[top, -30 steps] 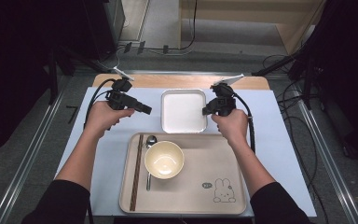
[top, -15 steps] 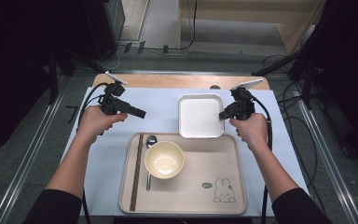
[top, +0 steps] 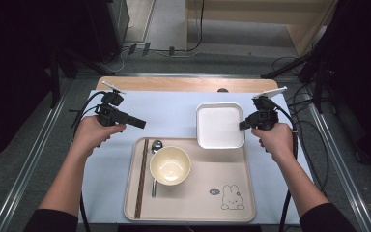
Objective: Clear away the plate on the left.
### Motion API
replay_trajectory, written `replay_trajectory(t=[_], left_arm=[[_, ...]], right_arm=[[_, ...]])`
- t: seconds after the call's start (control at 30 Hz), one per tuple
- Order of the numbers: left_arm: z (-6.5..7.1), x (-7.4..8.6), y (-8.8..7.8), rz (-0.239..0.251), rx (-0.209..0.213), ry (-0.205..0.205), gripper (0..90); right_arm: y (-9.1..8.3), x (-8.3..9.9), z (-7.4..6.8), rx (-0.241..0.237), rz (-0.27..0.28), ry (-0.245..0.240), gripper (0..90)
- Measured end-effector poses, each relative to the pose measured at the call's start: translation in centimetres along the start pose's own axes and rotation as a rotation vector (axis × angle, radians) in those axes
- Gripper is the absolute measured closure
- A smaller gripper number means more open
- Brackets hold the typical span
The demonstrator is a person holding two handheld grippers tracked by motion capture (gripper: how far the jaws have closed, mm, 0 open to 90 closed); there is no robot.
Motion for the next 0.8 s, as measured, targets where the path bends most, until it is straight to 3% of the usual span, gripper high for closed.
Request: replay_trajectory(t=[0.23, 0.5, 0.8], left_arm=[[-0.9, 1.1, -0.8, 0.004, -0.014, -0.002, 36.6], [-1.0, 2.6, -0.9, -0.009, 0.0, 0.013, 36.4], [-1.0, 3.4, -1.3, 0.009, -0.01, 0.016, 36.4]], right_arm=[[-0.9, 1.4, 0.6, -0.021, -0.005, -0.015, 88.6], [-1.4, 2.8, 0.9, -0.037, -0.023, -0.016, 88.6], [-2.0, 4.2, 1.0, -0.058, -0.038, -0.036, 88.6]])
Point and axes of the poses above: each handheld gripper's, and its own axes: y roughly forward along the jaws, x roughly out of its underside, z roughly to its right, the point moved 9 cm from there along y, roughly forward along the jaws, and after that the axes turned 10 degrees about z, right-handed, at the moved point
